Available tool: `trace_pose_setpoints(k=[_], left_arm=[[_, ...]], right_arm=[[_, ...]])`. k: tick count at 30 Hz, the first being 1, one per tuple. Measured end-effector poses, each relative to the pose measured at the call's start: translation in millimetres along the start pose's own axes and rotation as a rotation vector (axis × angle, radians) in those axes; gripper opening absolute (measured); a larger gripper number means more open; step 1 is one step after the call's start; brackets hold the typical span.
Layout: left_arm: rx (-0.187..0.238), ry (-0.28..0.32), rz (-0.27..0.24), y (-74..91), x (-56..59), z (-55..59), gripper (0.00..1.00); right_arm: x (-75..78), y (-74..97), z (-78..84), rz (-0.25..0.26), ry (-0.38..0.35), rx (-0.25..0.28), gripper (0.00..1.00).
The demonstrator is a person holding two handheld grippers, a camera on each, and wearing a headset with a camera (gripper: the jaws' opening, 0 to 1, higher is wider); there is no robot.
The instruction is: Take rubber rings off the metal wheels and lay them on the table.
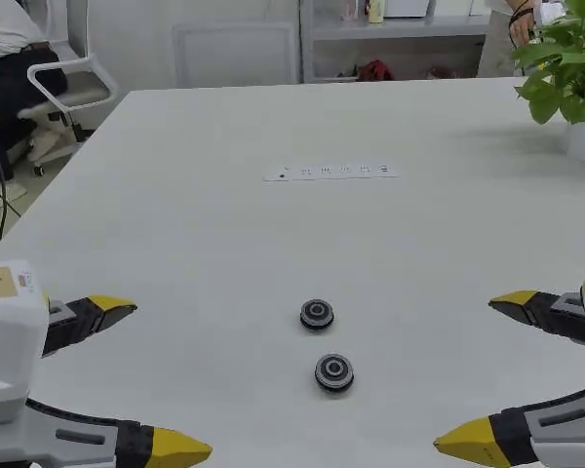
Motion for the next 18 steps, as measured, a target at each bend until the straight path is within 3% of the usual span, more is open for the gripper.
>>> trace_pose_setpoints(k=[18], left_arm=[[0.005, 0.005, -0.007, 1.2, 0.3, 5.0, 0.97]], right_arm=[[-1.7, -1.6, -1.5, 0.001, 0.012, 0.002, 0.96]])
Point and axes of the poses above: the centre of the closed fingertips' face, and the gripper's own axes: y roughly backward along the fingers, x roughly to its right, z roughly out of its underside, the point moved 7 cm from there along y, roughly backward along the fingers, and after that the axes turned 15 degrees about -x, right-handed, at the moved point
